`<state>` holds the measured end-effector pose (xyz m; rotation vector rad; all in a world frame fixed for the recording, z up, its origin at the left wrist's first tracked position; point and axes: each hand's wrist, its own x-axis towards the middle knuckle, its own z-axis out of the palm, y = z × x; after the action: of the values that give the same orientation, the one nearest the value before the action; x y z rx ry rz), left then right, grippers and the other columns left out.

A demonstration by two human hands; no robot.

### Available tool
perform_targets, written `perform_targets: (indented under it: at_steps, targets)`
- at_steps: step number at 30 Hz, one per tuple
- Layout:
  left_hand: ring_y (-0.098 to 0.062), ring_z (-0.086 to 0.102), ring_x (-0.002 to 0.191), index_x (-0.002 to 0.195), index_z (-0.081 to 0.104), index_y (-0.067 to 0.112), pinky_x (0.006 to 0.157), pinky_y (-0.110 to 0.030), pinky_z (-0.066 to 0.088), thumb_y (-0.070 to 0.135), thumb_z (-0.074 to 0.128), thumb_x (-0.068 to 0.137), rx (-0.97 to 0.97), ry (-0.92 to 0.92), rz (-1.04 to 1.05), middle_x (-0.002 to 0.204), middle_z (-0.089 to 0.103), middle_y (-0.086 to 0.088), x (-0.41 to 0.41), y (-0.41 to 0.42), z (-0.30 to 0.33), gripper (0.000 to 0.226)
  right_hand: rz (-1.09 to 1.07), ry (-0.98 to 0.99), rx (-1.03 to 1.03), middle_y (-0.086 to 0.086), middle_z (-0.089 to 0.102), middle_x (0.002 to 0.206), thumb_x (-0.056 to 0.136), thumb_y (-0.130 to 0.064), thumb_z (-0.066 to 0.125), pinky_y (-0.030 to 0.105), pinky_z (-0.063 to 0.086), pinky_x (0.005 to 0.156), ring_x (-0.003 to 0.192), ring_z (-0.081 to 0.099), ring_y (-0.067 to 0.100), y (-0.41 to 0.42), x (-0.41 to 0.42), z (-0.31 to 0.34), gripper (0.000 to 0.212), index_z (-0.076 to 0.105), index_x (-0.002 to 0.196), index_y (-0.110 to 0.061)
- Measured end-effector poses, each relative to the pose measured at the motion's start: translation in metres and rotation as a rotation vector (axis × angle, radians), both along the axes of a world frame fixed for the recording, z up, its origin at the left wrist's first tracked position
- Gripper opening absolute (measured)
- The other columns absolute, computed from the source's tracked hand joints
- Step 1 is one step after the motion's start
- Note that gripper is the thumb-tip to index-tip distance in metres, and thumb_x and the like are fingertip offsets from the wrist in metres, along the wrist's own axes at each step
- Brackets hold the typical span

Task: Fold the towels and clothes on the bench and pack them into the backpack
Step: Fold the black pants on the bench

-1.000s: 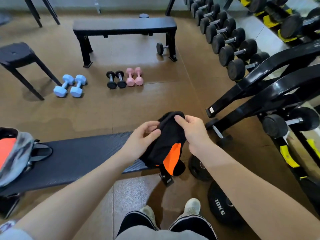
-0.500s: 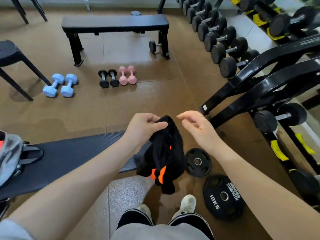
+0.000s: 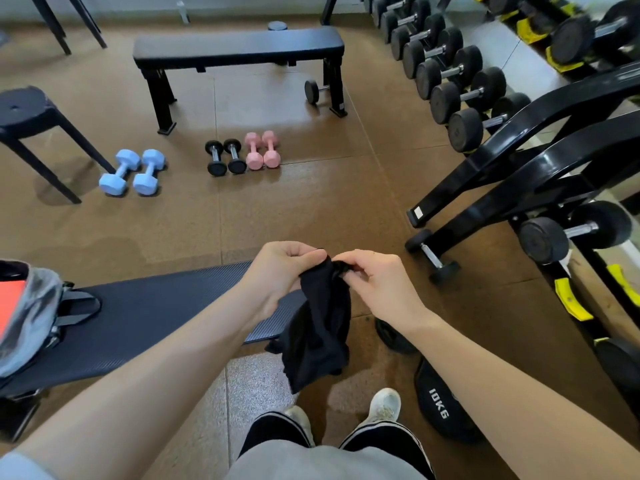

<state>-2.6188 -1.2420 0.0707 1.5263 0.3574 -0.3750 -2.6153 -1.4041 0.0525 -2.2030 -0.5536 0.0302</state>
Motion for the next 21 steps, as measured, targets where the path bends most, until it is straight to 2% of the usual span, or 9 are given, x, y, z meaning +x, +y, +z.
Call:
perform_targets:
  at_steps: [2, 4, 8, 10, 12, 14, 17, 19, 21]
  targets:
    - [0.003, 0.045, 0.034, 0.072, 0.061, 0.006, 0.034, -0.008, 0.032, 0.01, 0.055, 0.091, 0.014, -0.002, 0.038, 0.04, 0.053, 0.011, 0.0, 0.01, -0.005, 0.02, -0.112, 0.084, 0.047, 0.001, 0.069, 0.087, 0.086, -0.002, 0.058, 0.026, 0.049, 0.078, 0.083, 0.063, 0.01, -0.006, 0.009, -0.004, 0.015, 0.069, 0.094, -0.009]
    - [-0.002, 0.048, 0.043, 0.072, 0.062, 0.009, 0.039, -0.011, 0.036, 0.013, 0.054, 0.092, 0.054, -0.004, 0.114, 0.046, 0.055, 0.009, 0.001, 0.026, -0.017, 0.022, -0.242, 0.262, 0.172, 0.003, 0.068, 0.086, 0.089, -0.004, 0.054, 0.035, 0.049, 0.08, 0.084, 0.063, 0.015, -0.019, 0.024, -0.007, 0.015, 0.065, 0.087, -0.013]
    - [-0.017, 0.054, 0.069, 0.078, 0.065, 0.012, 0.065, -0.026, 0.041, 0.025, 0.049, 0.095, 0.136, 0.059, 0.035, 0.07, 0.062, -0.003, 0.001, 0.039, -0.037, 0.027, -0.254, 0.633, 0.373, 0.006, 0.069, 0.096, 0.096, -0.01, 0.044, 0.032, 0.048, 0.081, 0.093, 0.064, 0.019, -0.026, 0.031, -0.01, 0.019, 0.062, 0.092, -0.016]
    - [-0.012, 0.057, 0.065, 0.079, 0.066, 0.012, 0.064, -0.024, 0.042, 0.029, 0.045, 0.097, 0.141, 0.081, 0.013, 0.068, 0.065, 0.001, 0.002, 0.034, -0.038, 0.032, -0.286, 0.756, 0.43, 0.01, 0.069, 0.104, 0.098, -0.015, 0.043, 0.035, 0.049, 0.085, 0.099, 0.064, 0.023, -0.023, 0.031, -0.013, 0.02, 0.063, 0.099, -0.013]
    - [-0.006, 0.053, 0.053, 0.07, 0.061, 0.015, 0.054, -0.019, 0.039, 0.034, 0.043, 0.097, 0.167, 0.012, -0.035, 0.054, 0.059, 0.009, 0.004, 0.033, -0.034, 0.038, -0.346, 0.799, 0.439, 0.011, 0.069, 0.105, 0.098, -0.018, 0.044, 0.041, 0.048, 0.092, 0.102, 0.064, 0.026, -0.023, 0.034, -0.011, 0.019, 0.063, 0.098, -0.014]
    - [-0.002, 0.047, 0.047, 0.064, 0.055, 0.019, 0.05, -0.018, 0.036, 0.034, 0.051, 0.093, 0.257, -0.103, -0.142, 0.048, 0.052, 0.013, 0.005, 0.038, -0.034, 0.033, -0.408, 0.825, 0.492, 0.009, 0.07, 0.102, 0.098, -0.018, 0.044, 0.046, 0.047, 0.096, 0.101, 0.064, 0.027, -0.028, 0.04, -0.008, 0.019, 0.063, 0.096, -0.014]
    - [-0.007, 0.057, 0.058, 0.071, 0.064, 0.015, 0.059, -0.023, 0.045, 0.021, 0.069, 0.082, 0.395, -0.185, -0.355, 0.06, 0.061, 0.007, 0.006, 0.046, -0.039, 0.013, -0.476, 0.866, 0.598, 0.007, 0.068, 0.102, 0.099, -0.018, 0.041, 0.046, 0.045, 0.098, 0.104, 0.062, 0.027, -0.032, 0.047, -0.003, 0.021, 0.061, 0.094, -0.014]
    - [-0.011, 0.061, 0.07, 0.079, 0.067, 0.008, 0.07, -0.028, 0.046, 0.016, 0.067, 0.083, 0.318, -0.162, -0.338, 0.073, 0.066, -0.001, 0.007, 0.051, -0.046, 0.01, -0.54, 0.907, 0.717, 0.007, 0.066, 0.106, 0.1, -0.02, 0.039, 0.044, 0.045, 0.097, 0.107, 0.06, 0.027, -0.031, 0.051, -0.001, 0.023, 0.061, 0.096, -0.014]
    - [-0.01, 0.064, 0.08, 0.09, 0.069, 0.009, 0.077, -0.027, 0.046, 0.018, 0.058, 0.09, 0.148, -0.079, -0.212, 0.086, 0.07, 0.0, 0.004, 0.053, -0.054, 0.013, -0.568, 0.944, 0.819, 0.007, 0.067, 0.103, 0.1, -0.02, 0.037, 0.043, 0.046, 0.094, 0.103, 0.061, 0.026, -0.027, 0.052, -0.001, 0.025, 0.06, 0.096, -0.012]
